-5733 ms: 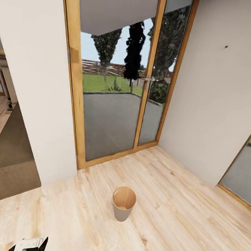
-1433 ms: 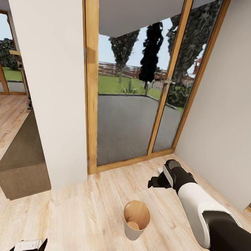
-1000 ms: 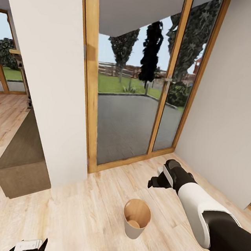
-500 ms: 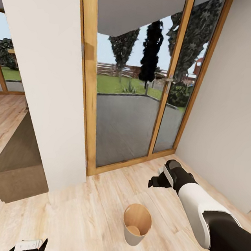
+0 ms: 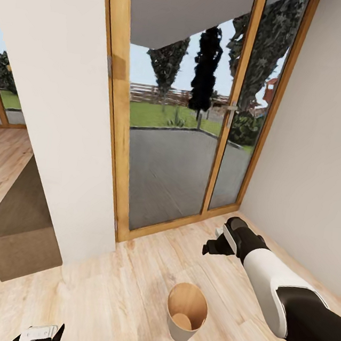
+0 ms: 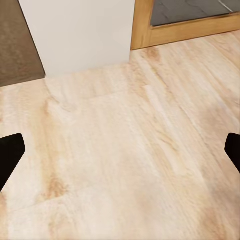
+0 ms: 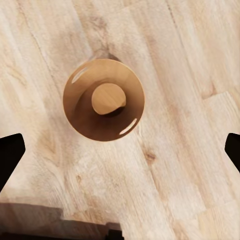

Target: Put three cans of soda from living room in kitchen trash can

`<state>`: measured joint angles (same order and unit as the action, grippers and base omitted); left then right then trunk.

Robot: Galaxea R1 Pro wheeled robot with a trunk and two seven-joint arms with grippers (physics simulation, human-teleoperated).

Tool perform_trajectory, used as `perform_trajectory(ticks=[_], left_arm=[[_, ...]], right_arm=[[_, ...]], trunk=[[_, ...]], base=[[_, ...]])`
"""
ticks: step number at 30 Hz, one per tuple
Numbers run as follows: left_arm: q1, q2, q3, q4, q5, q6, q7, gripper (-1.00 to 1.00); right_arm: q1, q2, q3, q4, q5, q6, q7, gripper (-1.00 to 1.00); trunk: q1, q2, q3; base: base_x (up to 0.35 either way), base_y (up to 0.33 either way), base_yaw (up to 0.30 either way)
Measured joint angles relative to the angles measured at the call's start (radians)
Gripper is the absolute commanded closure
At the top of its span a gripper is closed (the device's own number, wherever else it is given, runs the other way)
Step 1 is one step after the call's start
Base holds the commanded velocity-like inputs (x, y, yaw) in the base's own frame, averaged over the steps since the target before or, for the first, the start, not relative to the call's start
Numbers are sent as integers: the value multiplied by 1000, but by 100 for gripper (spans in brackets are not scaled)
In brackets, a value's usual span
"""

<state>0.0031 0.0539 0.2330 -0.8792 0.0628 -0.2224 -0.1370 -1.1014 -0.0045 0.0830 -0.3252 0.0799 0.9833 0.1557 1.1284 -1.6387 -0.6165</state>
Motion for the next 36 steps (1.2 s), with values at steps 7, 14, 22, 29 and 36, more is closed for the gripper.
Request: perform_trajectory(ticks=[7, 14, 22, 29, 36], left_arm=[[0, 0, -1, 0, 0, 1, 0, -100], [0, 0, -2, 0, -1, 1, 0, -100], [0, 0, -3, 0, -1, 1, -1, -100], [0, 0, -3, 0, -2, 1, -2, -100], [0, 0, -3, 0, -2, 1, -2, -100]], right_arm=[[0, -1, 0, 0, -1, 0, 2, -100], [-1, -2, -1, 0, -1, 0, 2, -100], [0, -2, 0, -1, -2, -1, 2, -100], [0, -2, 0, 0, -1, -1, 2, -100], [0, -3, -1, 0, -2, 0, 2, -100]], trunk=[[27, -49, -22], [54, -98, -44], [84, -154, -69], [111, -203, -91], [138, -252, -113]], base=[[4, 0, 0], [0, 0, 0], [0, 0, 0], [0, 0, 0], [0, 0, 0]])
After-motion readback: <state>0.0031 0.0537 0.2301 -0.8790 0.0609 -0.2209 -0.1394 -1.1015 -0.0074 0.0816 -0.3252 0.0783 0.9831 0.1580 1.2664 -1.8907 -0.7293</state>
